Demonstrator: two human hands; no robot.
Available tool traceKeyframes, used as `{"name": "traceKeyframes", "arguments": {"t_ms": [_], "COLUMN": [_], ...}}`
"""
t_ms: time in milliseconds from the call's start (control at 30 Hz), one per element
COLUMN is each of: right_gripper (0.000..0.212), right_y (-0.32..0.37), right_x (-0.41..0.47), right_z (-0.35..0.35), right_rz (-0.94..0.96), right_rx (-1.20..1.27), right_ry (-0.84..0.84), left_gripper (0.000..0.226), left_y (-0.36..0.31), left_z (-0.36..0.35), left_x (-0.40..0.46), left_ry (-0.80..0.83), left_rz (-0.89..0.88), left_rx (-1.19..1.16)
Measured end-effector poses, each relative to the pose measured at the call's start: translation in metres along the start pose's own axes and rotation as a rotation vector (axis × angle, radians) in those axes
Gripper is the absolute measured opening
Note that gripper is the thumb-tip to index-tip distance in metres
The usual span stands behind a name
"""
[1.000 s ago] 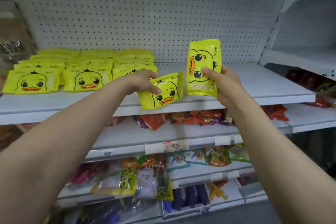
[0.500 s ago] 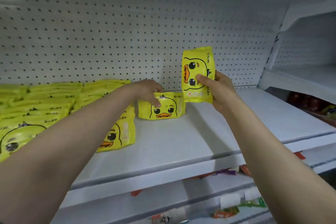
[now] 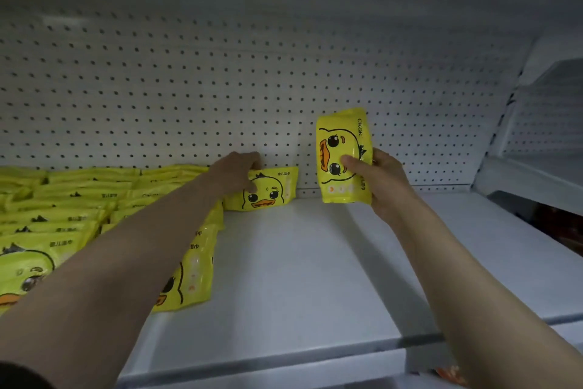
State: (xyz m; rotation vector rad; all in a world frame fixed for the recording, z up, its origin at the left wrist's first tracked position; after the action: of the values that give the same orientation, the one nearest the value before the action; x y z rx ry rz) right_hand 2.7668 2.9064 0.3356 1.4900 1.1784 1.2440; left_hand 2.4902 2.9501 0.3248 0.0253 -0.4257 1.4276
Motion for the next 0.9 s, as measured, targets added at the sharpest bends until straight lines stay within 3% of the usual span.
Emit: {"name": "traceKeyframes", "arguments": {"t_ms": [400, 700, 900], "right_gripper": [0.036, 0.037, 0.039], "right_y": [-0.007, 0.003, 0.013], "right_x": [0.021, 0.041, 0.065], "right_z": [0.004, -0.010, -0.056], "right_rz": [-0.007, 0.089, 0.252], "right_rx": [-0.043, -0.333, -0.774], "right_ry": [0.064, 0.110, 0.354], "left_gripper": [0.059, 0.058, 0.059], "left_y": [-0.010, -0.004, 0.015], "left_z": [-0.001, 0.009, 0.041], "left_x": [0.008, 0.001, -0.023], "left_ry": [-0.118, -0.222, -0.358], "left_rz": [-0.055, 0.016, -0.015], "left_rx": [0.399, 0.120, -0.156]}}
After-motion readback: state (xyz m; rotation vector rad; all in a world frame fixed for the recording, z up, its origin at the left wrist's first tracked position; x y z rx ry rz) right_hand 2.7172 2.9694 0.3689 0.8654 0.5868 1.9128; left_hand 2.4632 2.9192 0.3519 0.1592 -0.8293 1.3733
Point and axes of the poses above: each hand's wrist, its own x-axis towards the middle knuckle, its own z-axis out of the back of the hand, y = z × x, the point moved 7 cm from there along x, towards the middle knuckle, and after that the axes turned 5 degrees about -y, right-handed, at the moved point
